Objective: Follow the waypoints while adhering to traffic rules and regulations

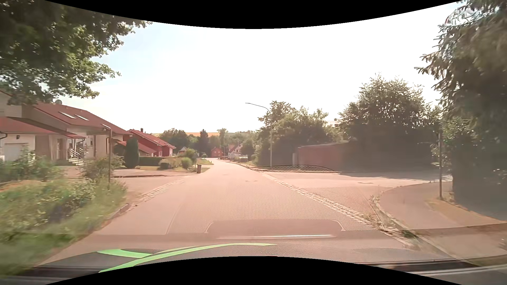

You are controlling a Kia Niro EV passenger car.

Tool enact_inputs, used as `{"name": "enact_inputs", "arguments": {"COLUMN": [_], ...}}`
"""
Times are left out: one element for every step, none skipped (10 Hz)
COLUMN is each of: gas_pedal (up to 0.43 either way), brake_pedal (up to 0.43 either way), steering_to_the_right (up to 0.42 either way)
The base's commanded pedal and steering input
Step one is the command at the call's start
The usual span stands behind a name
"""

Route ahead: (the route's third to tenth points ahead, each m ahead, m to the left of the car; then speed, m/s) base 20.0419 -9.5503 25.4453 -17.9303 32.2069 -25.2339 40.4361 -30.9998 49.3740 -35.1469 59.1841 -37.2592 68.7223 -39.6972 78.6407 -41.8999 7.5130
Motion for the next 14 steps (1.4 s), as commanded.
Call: {"name": "enact_inputs", "arguments": {"gas_pedal": [0.0,0.0,0.0,0.0,0.0,0.0,0.0,0.0,0.0,0.0,0.0,0.0,0.0,0.0], "brake_pedal": [0.262,0.262,0.256,0.244,0.238,0.232,0.226,0.226,0.22,0.201,0.177,0.061,0.0,0.0], "steering_to_the_right": [0.106,0.121,0.139,0.159,0.177,0.198,0.222,0.241,0.262,0.283,0.298,0.318,0.337,0.342]}}
